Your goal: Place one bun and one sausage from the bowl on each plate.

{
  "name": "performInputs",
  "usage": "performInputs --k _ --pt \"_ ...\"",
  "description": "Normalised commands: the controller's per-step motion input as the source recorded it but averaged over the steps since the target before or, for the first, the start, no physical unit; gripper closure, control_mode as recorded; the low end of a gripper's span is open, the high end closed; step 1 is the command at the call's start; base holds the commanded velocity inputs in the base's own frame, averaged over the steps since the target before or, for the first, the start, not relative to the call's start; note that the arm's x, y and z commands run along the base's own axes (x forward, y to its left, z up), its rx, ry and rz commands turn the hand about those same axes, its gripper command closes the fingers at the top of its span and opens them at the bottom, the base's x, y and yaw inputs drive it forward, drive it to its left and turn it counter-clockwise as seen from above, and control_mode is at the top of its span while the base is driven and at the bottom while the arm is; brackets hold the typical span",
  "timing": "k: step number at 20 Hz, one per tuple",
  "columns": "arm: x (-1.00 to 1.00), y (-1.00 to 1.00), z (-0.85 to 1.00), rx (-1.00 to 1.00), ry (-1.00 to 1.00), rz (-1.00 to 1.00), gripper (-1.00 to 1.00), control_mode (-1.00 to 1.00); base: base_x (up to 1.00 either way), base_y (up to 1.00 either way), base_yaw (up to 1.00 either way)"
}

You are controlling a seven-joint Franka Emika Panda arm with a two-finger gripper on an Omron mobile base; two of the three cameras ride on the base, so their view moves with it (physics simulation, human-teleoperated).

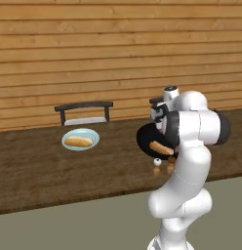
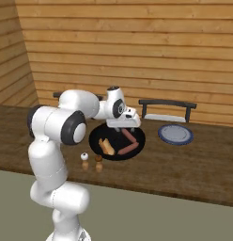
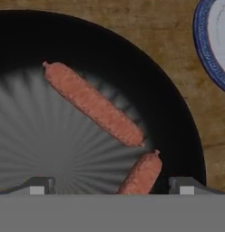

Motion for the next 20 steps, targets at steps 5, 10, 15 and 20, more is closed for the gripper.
performInputs --k 5,10,15,20 --pt "0.00 -0.01 -0.20 0.15 0.06 -0.43 -1.00 -1.00 0.00 0.00 0.00" --pt "0.00 -0.05 -0.41 0.08 0.12 -0.28 -1.00 -1.00 0.00 0.00 0.00" --pt "-0.04 -0.01 -0.21 -0.03 0.22 -0.02 -1.00 -1.00 0.00 0.00 0.00" --pt "-0.23 -0.19 -0.29 -0.01 0.13 0.00 -1.00 -1.00 0.00 0.00 0.00"
